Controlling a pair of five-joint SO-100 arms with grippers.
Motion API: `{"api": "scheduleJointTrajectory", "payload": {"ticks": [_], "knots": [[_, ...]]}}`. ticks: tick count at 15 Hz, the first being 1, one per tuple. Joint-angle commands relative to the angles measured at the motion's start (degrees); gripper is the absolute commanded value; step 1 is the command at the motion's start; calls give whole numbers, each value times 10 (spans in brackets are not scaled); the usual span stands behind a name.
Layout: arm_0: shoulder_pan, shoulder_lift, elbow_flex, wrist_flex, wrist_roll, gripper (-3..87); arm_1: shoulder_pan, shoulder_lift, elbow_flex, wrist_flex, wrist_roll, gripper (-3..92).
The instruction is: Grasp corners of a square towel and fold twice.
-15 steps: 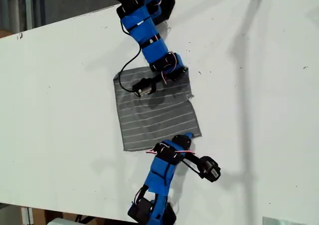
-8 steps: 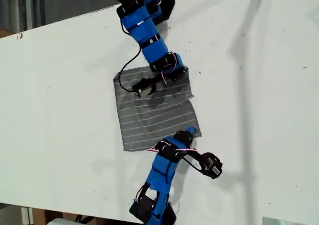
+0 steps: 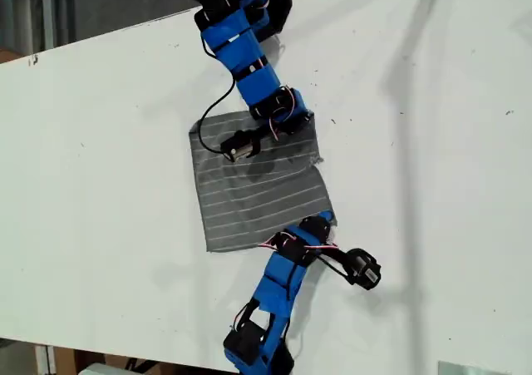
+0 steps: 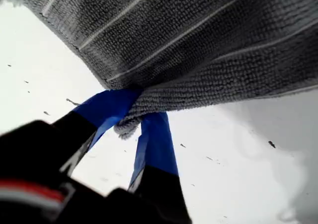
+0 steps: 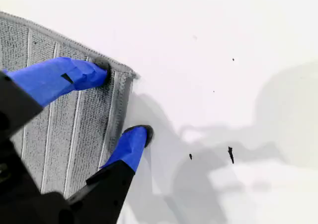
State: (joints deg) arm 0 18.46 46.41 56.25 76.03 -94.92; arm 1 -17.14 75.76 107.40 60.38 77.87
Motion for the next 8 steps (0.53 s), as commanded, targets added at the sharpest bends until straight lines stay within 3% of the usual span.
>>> {"api": "scheduleJointTrajectory", "payload": {"ticks": [1,2,5,8], "knots": [[8,-25,-18,-57,-6,189,11,-10,-20,-4,-6,-1],[11,-36,-16,-63,-25,24,11,-10,-20,-4,-6,-1],[19,-38,-6,-67,-37,-2,11,-10,-20,-4,-6,-1],[30,-22,-8,-34,-45,-2,11,-10,-20,-4,-5,-1]]}}
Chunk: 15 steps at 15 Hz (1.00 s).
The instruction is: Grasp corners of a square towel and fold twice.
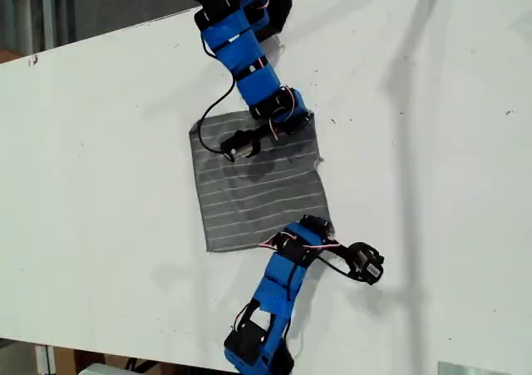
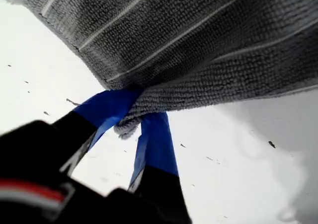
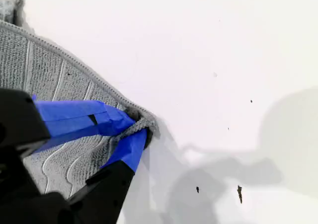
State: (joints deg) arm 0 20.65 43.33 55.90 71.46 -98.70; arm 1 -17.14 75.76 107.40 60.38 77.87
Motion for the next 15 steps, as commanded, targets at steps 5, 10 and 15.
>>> {"api": "scheduleJointTrajectory", "payload": {"ticks": [5,10,15], "knots": [[37,133,-9,114,-2,-2,-39,-1,-201,162,13,-1],[34,194,6,179,-5,-2,-43,11,-227,187,14,-1],[-48,154,-18,90,107,-2,-42,-37,-321,181,-26,-1]]}}
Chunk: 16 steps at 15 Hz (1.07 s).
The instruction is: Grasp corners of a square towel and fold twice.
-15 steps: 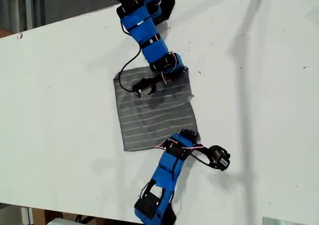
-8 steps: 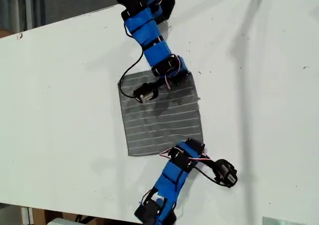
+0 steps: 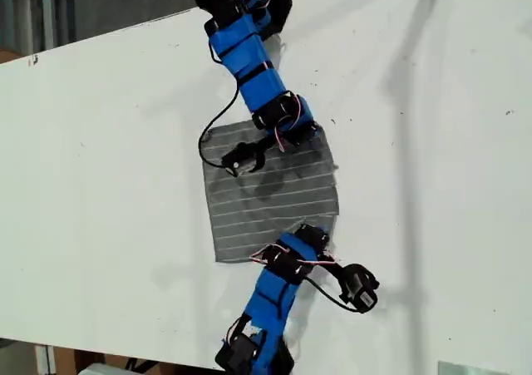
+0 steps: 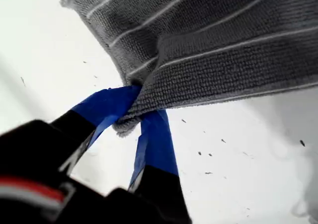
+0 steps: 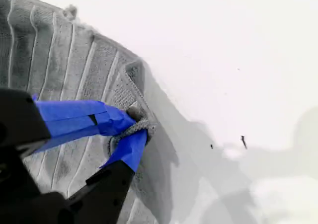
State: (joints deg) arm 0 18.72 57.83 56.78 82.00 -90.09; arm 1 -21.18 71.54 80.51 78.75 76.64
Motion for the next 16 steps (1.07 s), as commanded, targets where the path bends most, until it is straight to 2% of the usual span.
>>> {"api": "scheduleJointTrajectory", "payload": {"ticks": [1,4,9,13,16], "knots": [[-41,8,-28,-20,31,-2,0,-1,-70,-3,-25,-1],[-58,7,-36,-41,62,-2,4,-7,-117,-7,-56,-1],[-80,90,-41,-28,135,-2,31,59,-156,-3,-127,-1],[-143,223,-20,34,188,-2,122,161,-154,9,-208,-1],[-263,312,44,58,232,-2,254,205,-138,18,-264,-1]]}}
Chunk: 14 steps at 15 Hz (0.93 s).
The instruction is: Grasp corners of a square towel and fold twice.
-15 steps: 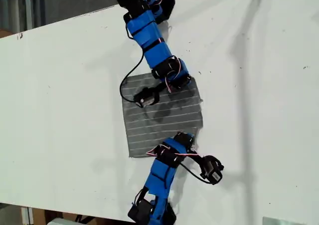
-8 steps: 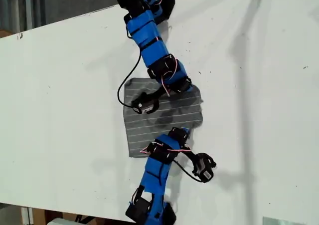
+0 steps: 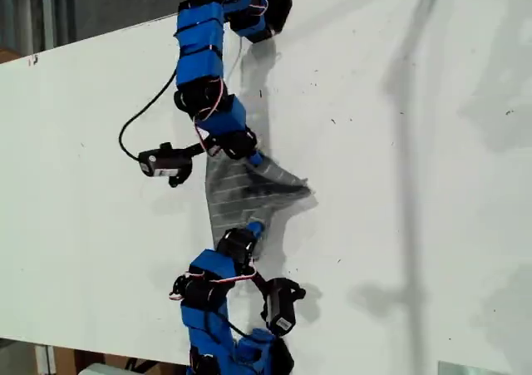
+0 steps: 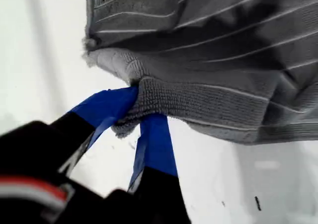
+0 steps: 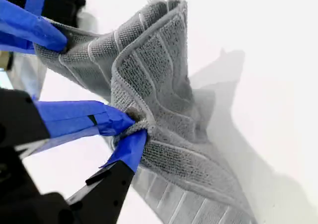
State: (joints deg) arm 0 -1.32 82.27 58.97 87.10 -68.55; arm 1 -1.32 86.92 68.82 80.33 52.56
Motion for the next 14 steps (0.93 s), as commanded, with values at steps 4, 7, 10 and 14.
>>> {"api": "scheduleJointTrajectory", "payload": {"ticks": [4,7,10,14], "knots": [[-229,142,134,4,71,-2,201,58,-11,-3,-53,-1],[-316,148,140,15,95,-2,290,41,8,-10,-69,-1],[-400,106,196,-15,121,-2,350,-29,50,-54,-76,-1],[-408,58,265,-78,121,-1,368,-137,70,-99,-77,-1]]}}
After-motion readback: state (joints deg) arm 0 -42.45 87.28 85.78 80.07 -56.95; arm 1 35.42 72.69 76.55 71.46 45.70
